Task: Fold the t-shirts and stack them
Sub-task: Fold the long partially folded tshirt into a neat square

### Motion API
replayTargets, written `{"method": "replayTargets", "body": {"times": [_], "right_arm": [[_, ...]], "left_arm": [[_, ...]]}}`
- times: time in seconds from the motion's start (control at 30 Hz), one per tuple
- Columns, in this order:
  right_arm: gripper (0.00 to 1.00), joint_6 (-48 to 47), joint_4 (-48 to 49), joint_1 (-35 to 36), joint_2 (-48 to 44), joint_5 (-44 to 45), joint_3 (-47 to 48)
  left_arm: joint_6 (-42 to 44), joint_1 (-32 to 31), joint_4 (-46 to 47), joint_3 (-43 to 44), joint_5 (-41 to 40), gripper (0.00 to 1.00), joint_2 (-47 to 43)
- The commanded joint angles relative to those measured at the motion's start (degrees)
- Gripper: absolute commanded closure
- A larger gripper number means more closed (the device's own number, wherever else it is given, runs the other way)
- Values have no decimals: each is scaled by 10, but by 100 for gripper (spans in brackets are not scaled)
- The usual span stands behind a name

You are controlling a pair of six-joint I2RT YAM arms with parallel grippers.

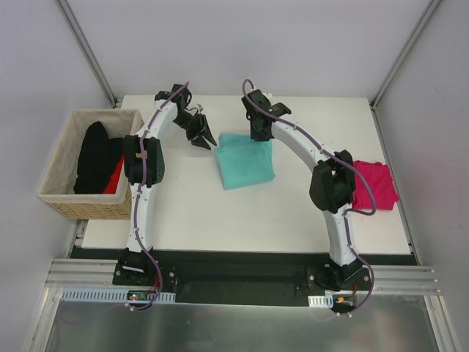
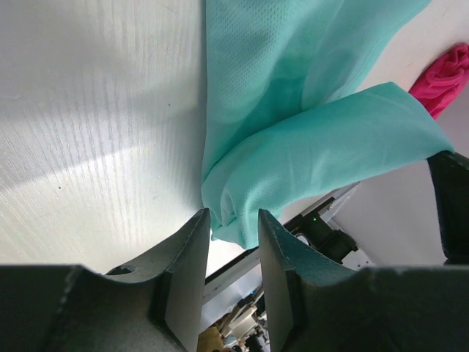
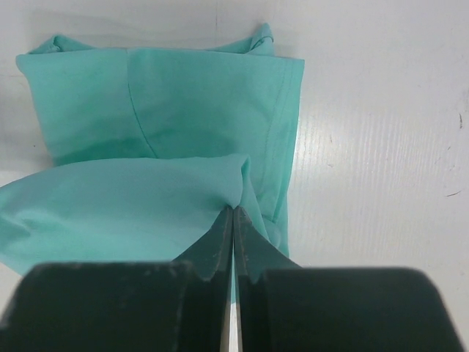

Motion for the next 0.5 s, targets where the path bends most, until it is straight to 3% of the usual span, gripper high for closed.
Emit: {"method": "replayTargets", "body": {"times": [0.0, 0.3, 0.47], "right_arm": [[99, 8, -17, -1, 8, -10, 7], [99, 3, -35, -13, 42, -29, 25], [73, -5, -68, -22, 50, -20, 66]], "left_arm": [[-6, 6, 10, 23, 34, 67, 9], [-29, 6, 62, 50, 89, 64, 31], [-26, 6, 71, 38, 84, 66, 16]]}}
